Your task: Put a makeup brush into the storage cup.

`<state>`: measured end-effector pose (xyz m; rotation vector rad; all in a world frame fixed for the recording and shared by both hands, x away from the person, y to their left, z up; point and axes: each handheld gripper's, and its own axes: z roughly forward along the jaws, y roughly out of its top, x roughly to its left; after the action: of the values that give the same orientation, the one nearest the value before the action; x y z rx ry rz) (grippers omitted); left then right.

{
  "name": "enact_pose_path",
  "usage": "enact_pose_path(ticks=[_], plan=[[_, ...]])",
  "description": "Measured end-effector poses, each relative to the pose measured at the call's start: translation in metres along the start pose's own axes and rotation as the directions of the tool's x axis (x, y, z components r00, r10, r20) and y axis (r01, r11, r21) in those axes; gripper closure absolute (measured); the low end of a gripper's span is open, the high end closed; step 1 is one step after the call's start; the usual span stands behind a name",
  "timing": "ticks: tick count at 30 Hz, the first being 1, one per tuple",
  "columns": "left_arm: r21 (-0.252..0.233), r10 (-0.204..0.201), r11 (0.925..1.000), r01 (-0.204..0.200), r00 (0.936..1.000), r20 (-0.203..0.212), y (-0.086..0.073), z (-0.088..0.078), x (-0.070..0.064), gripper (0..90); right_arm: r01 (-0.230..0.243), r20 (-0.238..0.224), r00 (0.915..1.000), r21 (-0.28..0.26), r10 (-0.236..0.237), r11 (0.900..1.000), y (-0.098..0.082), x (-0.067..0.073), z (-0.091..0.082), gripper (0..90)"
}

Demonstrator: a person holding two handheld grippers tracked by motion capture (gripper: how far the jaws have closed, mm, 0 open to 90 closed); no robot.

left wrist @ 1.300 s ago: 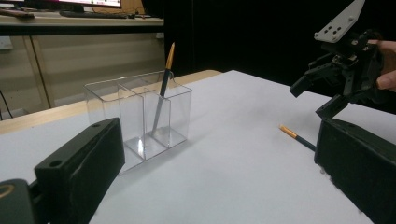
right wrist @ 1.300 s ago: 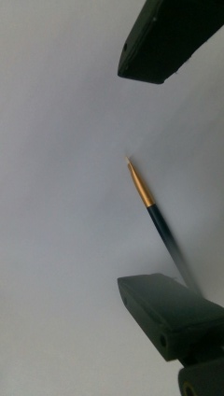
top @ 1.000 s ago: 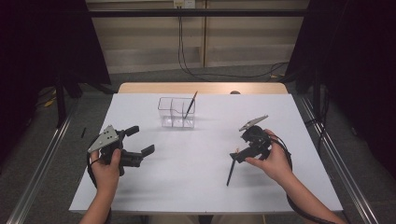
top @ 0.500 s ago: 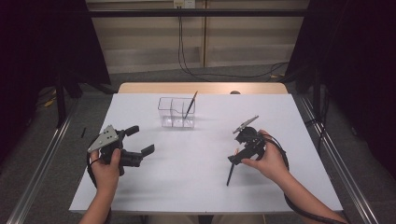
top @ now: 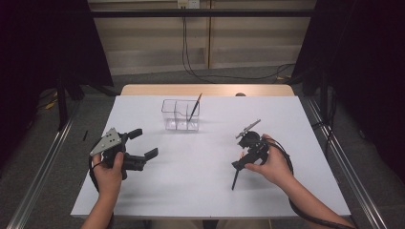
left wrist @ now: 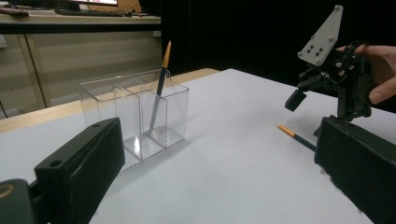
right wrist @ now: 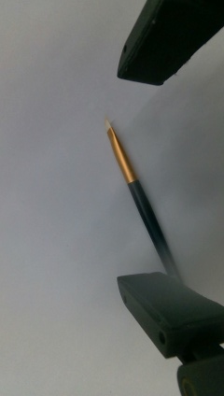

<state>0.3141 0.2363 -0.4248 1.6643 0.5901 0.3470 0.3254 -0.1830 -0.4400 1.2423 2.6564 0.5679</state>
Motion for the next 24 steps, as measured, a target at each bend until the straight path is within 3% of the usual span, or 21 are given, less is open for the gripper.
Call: enact_pose_path(ticks=[24], plan=[[0.010, 0.006, 0.9999, -0.006, 1.0000, 0.005, -0.001, 0.002, 0.000, 1.7, 0.013, -0.026, 0.9996, 0.049, -0.011, 0.999, -0.007, 0.005, 0.015, 5.8]])
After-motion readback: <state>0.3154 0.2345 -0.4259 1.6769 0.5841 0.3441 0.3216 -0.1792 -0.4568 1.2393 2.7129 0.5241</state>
